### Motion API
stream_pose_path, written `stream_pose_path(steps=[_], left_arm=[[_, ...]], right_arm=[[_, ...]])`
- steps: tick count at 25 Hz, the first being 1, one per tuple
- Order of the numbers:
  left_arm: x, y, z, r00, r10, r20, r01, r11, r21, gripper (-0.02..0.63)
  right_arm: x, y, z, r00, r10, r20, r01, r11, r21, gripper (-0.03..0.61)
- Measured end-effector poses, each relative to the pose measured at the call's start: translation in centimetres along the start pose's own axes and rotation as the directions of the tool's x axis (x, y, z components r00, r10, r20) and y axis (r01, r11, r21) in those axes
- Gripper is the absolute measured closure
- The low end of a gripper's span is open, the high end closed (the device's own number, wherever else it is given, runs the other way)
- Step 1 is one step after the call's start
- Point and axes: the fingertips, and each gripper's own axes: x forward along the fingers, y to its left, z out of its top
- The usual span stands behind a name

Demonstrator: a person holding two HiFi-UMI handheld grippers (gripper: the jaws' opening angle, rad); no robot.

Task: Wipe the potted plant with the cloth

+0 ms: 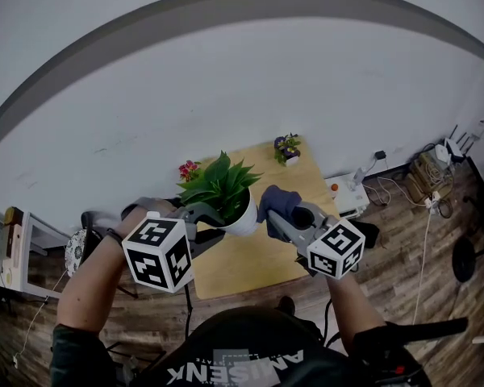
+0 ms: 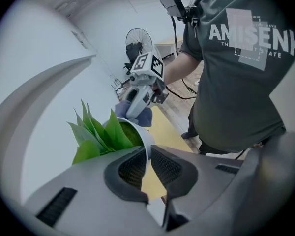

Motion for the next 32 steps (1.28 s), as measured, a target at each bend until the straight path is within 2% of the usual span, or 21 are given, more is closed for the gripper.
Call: stream_pose_path(steps=[5, 9, 17, 22, 28, 32], left_arm=[[0.4, -0.1, -0.2, 1.0, -0.006, -0.008, 0.006, 1.0, 0.026, 0.583], [0.1, -0.1, 0.3, 1.0, 0.0, 0.004, 0.0, 1.0, 0.018, 0.583], [-0.4, 0.2, -0.2, 0.999, 0.04, -0.005, -0.04, 0.999, -0.011, 0.583], [-0.4, 0.1, -0.8, 0.999, 0.027, -0.017, -0.027, 1.0, 0.008, 0.583], [0.1, 0.1, -1.0, 0.999, 0.015, -0.033, -0.014, 1.0, 0.027, 0.583], [0.0, 0.1, -0.3, 1.0, 0.003, -0.008, -0.003, 1.0, 0.021, 0.584]], right_arm=[[0.6, 1.3, 6.8, 0.992, 0.051, 0.112, -0.042, 0.995, -0.086, 0.526], [1.4, 2.0, 8.7, 0.986, 0.08, 0.146, -0.064, 0.992, -0.109, 0.526], [1.9, 1.4, 4.7, 0.993, 0.071, 0.095, -0.069, 0.997, -0.029, 0.526], [2.5, 0.9, 1.7, 0.997, 0.065, 0.046, -0.066, 0.998, 0.019, 0.526], [2.3, 0.3, -1.7, 0.995, 0.084, -0.044, -0.083, 0.996, 0.023, 0.526], [1.8, -1.4, -2.6, 0.997, 0.034, -0.076, -0.031, 0.999, 0.039, 0.526]])
